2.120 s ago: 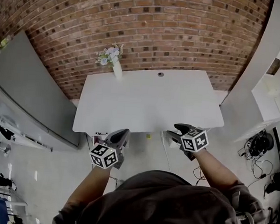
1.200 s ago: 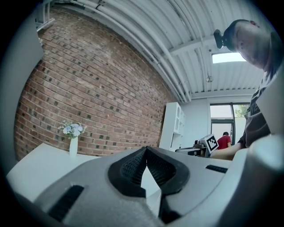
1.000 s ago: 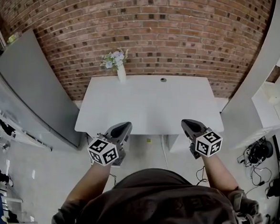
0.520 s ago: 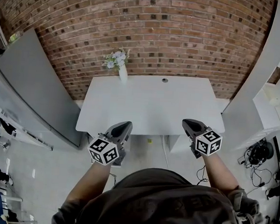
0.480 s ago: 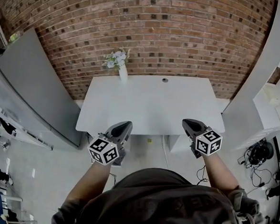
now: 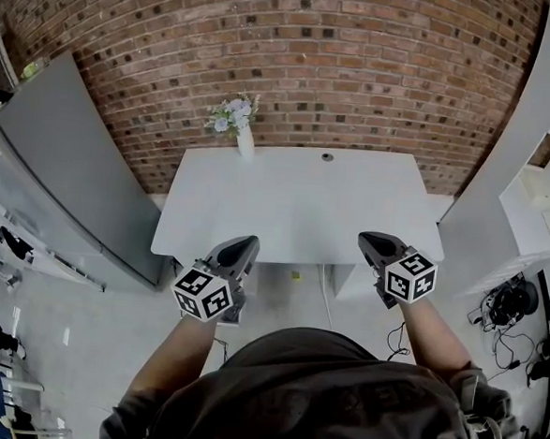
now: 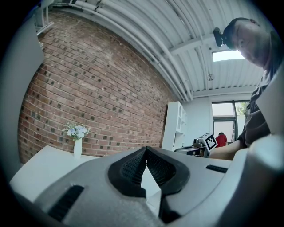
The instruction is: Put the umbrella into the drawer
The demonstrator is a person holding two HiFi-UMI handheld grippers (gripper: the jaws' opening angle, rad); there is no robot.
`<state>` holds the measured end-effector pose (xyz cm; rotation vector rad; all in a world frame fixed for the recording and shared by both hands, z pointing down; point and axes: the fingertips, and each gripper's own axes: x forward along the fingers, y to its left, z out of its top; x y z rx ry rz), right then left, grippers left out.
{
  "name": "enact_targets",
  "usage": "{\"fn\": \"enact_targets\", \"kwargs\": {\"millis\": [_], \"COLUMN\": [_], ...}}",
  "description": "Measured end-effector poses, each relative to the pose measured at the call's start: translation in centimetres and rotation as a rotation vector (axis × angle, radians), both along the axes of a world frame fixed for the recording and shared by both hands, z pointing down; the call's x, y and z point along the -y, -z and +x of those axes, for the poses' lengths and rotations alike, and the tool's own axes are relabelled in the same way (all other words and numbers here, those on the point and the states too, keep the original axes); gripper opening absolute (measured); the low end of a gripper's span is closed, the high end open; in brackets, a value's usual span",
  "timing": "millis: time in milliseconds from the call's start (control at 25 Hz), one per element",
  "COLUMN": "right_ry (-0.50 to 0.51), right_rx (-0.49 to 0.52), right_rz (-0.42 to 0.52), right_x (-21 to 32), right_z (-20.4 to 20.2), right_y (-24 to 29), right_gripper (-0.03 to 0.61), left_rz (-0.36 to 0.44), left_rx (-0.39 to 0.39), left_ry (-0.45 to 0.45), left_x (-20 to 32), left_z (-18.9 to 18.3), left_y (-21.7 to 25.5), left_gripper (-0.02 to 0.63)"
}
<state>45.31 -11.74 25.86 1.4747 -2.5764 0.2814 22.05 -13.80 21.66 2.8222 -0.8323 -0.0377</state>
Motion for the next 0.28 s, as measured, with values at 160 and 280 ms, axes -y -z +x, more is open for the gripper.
{"fn": "enact_targets", "kwargs": {"millis": [160,280], "right_ry": [0.006,0.011], "right_rx": [0.001,-0.001], "right_rz": [0.0,0.0], "right_x": [0.12,0.09], "right_z": [-0.32,-0.55], "right_y": [0.04,0.12], "right_gripper": [-0.009,-0.009], "left_rz": [-0.003,-0.005], "left_rx": [0.004,0.006], "left_ry": [0.0,0.001], "left_x": [-0.11,-0.21], "left_z": [-0.24,-0.46], "left_y": [-0.11,-0.16], "left_gripper": [0.0,0.0]}}
